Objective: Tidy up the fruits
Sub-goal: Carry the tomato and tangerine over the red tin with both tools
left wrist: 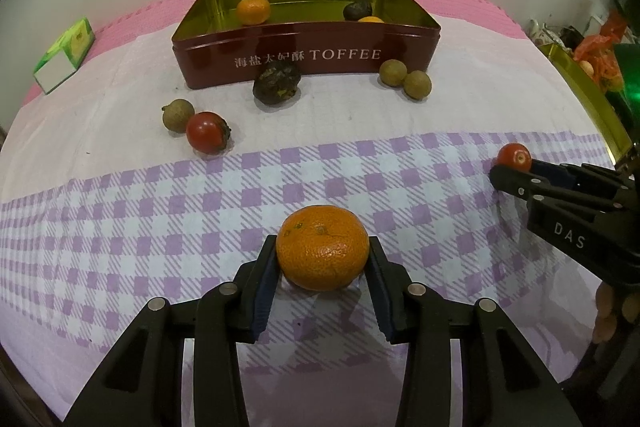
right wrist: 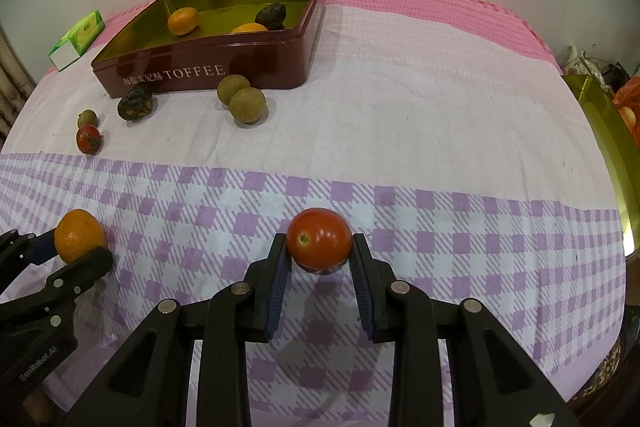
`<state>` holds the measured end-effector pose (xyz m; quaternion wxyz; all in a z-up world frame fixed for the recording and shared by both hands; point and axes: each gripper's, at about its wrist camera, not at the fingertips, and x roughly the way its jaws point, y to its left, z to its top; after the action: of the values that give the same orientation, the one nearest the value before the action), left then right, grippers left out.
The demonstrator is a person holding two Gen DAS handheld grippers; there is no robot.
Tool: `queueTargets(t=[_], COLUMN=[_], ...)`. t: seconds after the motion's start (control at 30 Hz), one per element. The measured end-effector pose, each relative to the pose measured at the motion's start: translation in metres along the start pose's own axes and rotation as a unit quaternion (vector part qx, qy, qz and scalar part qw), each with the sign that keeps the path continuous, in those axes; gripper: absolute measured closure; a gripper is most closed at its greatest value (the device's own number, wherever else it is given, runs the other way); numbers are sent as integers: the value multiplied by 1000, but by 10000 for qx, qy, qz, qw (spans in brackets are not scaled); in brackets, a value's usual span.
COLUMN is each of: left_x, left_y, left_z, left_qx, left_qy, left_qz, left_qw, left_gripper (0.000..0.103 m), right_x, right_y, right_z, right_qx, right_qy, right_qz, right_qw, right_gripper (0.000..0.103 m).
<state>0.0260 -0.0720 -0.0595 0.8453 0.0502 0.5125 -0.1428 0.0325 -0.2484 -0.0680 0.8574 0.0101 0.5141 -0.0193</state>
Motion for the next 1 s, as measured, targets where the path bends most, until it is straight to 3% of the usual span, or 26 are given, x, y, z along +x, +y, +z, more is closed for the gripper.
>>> queueTargets(t=[0.67, 1.0], left_x=[5, 6], left_y=[21, 31], left_z=[9, 26], left_qx=[-120, -270], left_qy=[-13, -59], left_qz=[12, -41], left_qw=[9999, 9996], left_gripper=[60, 60], right_x=[6, 5], right_y=[5, 2], right_z=[11, 45], right_qx=[-16, 35], right_qy=[-32, -156], right_qz=[-66, 32], right_qw=[10000, 9999], right_gripper=[76, 76])
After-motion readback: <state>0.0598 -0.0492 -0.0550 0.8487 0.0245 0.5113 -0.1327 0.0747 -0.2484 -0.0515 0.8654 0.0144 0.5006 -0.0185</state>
